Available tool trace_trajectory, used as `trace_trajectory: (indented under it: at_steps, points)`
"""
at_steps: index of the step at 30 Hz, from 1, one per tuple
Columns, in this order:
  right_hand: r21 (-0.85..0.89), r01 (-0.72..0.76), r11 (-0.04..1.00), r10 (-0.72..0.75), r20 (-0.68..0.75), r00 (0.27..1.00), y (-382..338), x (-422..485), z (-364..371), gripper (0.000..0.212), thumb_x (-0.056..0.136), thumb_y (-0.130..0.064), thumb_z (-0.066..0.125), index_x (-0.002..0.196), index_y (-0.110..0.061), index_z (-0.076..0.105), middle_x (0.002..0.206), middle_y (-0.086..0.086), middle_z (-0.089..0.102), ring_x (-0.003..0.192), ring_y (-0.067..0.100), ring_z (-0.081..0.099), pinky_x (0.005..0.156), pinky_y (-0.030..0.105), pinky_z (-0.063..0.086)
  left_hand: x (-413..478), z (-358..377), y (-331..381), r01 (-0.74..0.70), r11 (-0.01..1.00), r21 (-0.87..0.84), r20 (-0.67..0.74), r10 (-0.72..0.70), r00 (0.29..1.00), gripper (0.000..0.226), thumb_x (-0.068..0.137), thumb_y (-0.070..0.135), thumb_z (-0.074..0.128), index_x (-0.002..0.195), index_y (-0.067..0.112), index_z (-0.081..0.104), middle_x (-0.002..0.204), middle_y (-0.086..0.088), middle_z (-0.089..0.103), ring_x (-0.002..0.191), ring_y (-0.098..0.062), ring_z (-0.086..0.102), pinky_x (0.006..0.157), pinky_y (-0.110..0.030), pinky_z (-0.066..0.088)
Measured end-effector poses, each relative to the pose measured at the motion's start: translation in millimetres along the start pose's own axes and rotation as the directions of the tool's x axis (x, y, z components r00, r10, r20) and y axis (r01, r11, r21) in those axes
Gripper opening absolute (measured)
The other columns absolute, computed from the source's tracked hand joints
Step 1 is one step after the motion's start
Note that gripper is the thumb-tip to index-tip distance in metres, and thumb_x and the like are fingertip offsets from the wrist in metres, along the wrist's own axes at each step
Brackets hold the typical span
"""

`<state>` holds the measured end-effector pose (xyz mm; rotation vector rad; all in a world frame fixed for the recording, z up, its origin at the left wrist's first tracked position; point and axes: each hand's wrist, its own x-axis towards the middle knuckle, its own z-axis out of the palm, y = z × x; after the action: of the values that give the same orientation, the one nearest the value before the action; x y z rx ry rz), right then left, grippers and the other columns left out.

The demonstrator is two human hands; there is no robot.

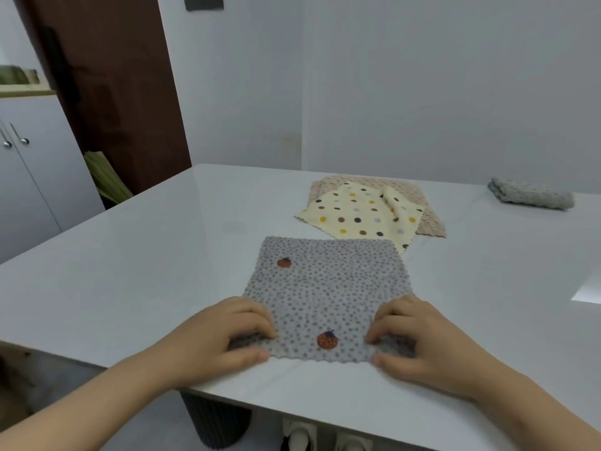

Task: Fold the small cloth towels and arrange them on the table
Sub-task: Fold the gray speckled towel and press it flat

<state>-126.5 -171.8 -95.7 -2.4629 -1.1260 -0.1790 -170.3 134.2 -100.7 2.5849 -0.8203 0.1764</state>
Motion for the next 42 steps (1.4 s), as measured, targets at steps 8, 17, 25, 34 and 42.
trace_trajectory:
  at_steps: [8,17,25,34,42]
  points:
    - [-0.259,-0.201,0.945,0.190,-0.067,0.980,-16,-2,-11,0.025,0.081,-0.012,0.041,0.080,-0.036,0.038,0.074,-0.014,0.045,0.068,0.006,0.045,0.057,0.015,0.033,9,-5,17,0.285,0.951,0.119,-0.202,-0.258,0.945,0.021,0.077,0.013,0.045,0.073,0.032,0.037,0.070,0.012,0.055,0.064,-0.006,0.050,0.059,-0.018,0.039]
    - [0.340,-0.456,0.823,0.493,-0.026,0.870,24,42,-41,0.014,0.078,-0.002,0.061,0.072,-0.013,0.066,0.066,0.008,0.060,0.064,0.012,0.050,0.062,0.025,0.038,66,-43,-6,0.478,0.649,-0.592,0.069,-0.551,0.832,0.013,0.082,0.005,0.065,0.082,0.017,0.067,0.059,0.010,0.057,0.056,0.000,0.051,0.057,-0.012,0.041]
    - [0.484,-0.539,0.690,0.680,-0.176,0.712,68,107,-21,0.039,0.088,-0.029,0.058,0.060,-0.013,0.036,0.053,0.001,0.032,0.050,0.015,0.030,0.051,0.026,0.022,122,-19,-59,0.612,0.698,-0.372,-0.178,-0.700,0.691,0.011,0.086,0.027,0.060,0.076,0.021,0.063,0.073,0.004,0.061,0.072,-0.013,0.055,0.059,-0.021,0.040]
    - [0.087,-0.598,0.797,0.587,-0.351,0.730,86,110,6,0.015,0.087,-0.024,0.056,0.074,-0.016,0.052,0.080,0.002,0.055,0.081,0.025,0.051,0.061,0.029,0.031,122,2,-74,0.631,0.775,-0.046,-0.340,-0.606,0.719,0.011,0.090,0.040,0.049,0.083,0.032,0.051,0.102,0.014,0.055,0.099,-0.011,0.043,0.075,-0.025,0.038]
    - [0.121,-0.648,0.752,0.653,-0.271,0.707,87,113,7,0.009,0.085,-0.024,0.057,0.078,-0.026,0.051,0.081,0.000,0.058,0.097,0.033,0.052,0.074,0.034,0.040,126,-1,-70,0.651,0.754,-0.087,-0.289,-0.645,0.708,0.006,0.088,0.034,0.053,0.083,0.032,0.055,0.084,0.011,0.053,0.099,-0.019,0.050,0.084,-0.031,0.038]
